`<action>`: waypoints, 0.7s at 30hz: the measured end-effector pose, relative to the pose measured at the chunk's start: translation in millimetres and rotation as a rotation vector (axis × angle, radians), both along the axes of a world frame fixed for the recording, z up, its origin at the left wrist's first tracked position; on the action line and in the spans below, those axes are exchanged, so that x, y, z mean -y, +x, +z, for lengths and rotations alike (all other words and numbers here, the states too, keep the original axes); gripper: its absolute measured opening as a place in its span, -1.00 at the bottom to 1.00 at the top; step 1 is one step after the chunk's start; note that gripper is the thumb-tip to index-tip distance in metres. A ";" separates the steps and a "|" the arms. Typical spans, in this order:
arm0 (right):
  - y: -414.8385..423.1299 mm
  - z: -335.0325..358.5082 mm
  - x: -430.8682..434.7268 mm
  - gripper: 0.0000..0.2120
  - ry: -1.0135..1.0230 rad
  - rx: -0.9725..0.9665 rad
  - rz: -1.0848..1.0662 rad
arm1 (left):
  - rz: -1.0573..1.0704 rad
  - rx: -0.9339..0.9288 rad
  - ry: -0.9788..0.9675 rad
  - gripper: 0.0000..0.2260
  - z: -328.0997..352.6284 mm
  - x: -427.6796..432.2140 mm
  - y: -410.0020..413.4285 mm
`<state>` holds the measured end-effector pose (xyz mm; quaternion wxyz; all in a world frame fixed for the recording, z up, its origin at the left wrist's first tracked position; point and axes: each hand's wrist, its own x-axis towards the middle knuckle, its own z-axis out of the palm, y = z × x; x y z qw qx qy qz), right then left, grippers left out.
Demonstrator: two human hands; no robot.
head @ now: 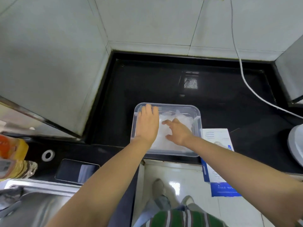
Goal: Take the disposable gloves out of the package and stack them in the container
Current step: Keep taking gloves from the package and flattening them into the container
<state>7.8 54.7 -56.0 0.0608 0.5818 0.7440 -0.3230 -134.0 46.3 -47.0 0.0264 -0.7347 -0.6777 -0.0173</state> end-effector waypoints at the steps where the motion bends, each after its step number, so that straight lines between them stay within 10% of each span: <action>1: -3.4 -2.9 -0.3 -0.41 -0.025 0.002 0.011 | -0.051 0.011 0.046 -0.64 1.9 0.5 2.7; 4: -10.3 -8.0 -2.5 -0.40 -0.071 -0.014 0.004 | -0.196 0.114 -0.061 -0.61 -0.9 0.8 14.1; 9: -5.0 -17.7 -4.2 -0.22 -0.165 0.050 0.012 | 0.141 0.222 -0.729 -0.30 -32.8 -2.3 4.7; 21: 6.1 -33.4 -3.0 -0.06 -0.267 0.267 0.032 | 0.191 0.124 -0.874 -0.04 -67.8 -7.5 -3.9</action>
